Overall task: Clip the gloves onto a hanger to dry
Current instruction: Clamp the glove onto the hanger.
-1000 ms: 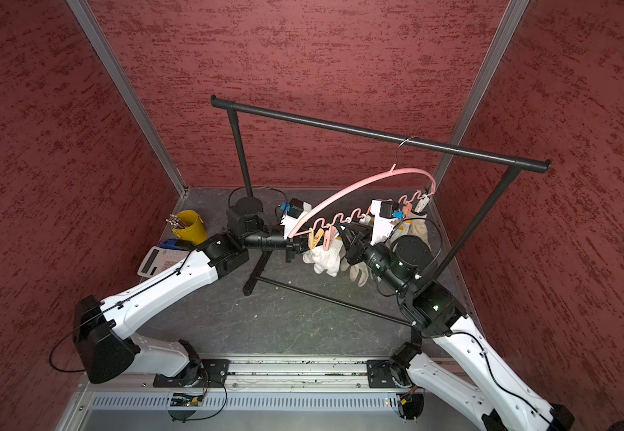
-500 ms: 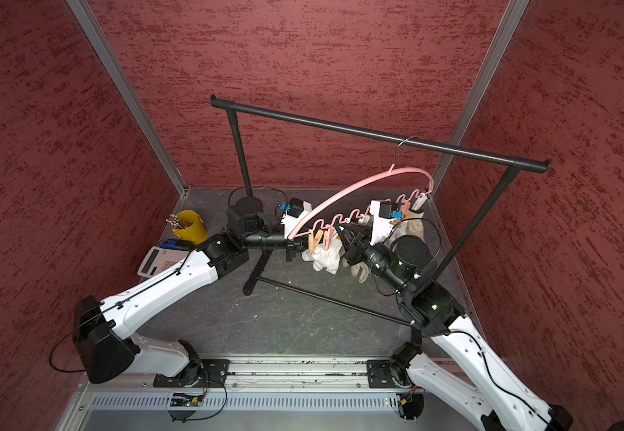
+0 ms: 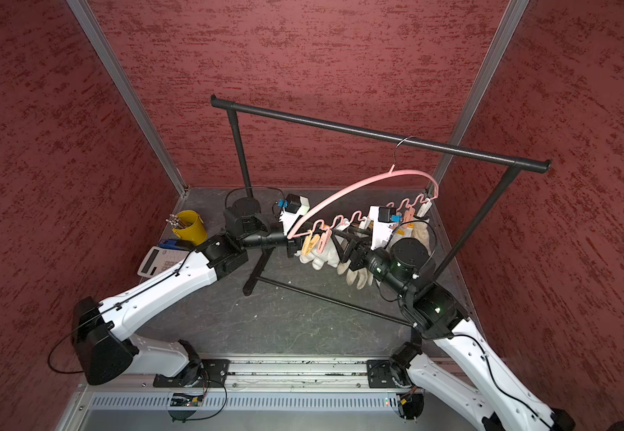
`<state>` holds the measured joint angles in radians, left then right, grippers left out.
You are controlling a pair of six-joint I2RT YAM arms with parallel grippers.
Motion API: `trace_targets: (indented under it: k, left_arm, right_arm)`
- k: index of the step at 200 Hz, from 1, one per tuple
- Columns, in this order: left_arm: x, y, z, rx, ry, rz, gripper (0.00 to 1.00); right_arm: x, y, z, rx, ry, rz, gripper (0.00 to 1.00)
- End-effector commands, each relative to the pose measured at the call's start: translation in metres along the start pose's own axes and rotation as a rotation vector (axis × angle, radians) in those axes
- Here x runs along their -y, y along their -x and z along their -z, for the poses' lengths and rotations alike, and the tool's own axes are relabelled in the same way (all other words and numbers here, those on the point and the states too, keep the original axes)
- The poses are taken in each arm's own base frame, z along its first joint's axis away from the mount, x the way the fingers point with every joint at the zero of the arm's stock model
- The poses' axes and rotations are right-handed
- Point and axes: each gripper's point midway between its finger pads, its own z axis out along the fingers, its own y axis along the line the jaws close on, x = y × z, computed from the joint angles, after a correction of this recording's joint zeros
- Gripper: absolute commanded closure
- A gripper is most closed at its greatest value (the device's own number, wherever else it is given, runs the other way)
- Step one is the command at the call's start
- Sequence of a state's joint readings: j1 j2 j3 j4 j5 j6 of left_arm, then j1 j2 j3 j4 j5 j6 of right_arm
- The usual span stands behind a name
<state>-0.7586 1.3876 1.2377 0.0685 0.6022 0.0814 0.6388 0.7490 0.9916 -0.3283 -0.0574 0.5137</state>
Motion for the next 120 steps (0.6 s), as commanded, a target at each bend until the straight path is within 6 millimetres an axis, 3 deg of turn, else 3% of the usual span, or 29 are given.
trace_targets:
  k: [1, 48, 86, 99, 106, 120]
  left_arm:
    - [-0.008, 0.008, 0.010, 0.043, 0.071, 0.001, 0.70]
    - [-0.031, -0.009, 0.036, 0.049, 0.216, 0.076, 0.67]
    - [-0.045, -0.023, 0.072, 0.057, 0.369, 0.104, 0.65]
    - [-0.051, -0.028, 0.087, 0.068, 0.423, 0.120, 0.65]
    - [-0.054, -0.032, 0.095, 0.071, 0.450, 0.132, 0.65]
    - [-0.059, -0.039, 0.109, 0.075, 0.498, 0.152, 0.65]
  right_arm:
    - [-0.007, -0.007, 0.012, -0.041, 0.037, -0.017, 0.30]
    - [-0.010, -0.056, 0.037, -0.199, 0.119, -0.122, 0.27]
    - [0.017, -0.109, 0.052, -0.302, 0.061, -0.320, 0.26]
    - [0.032, -0.131, 0.054, -0.340, 0.012, -0.395, 0.16]
    - [0.038, -0.142, 0.055, -0.354, -0.005, -0.433, 0.02]
    - [0.046, -0.158, 0.055, -0.367, -0.011, -0.482, 0.01]
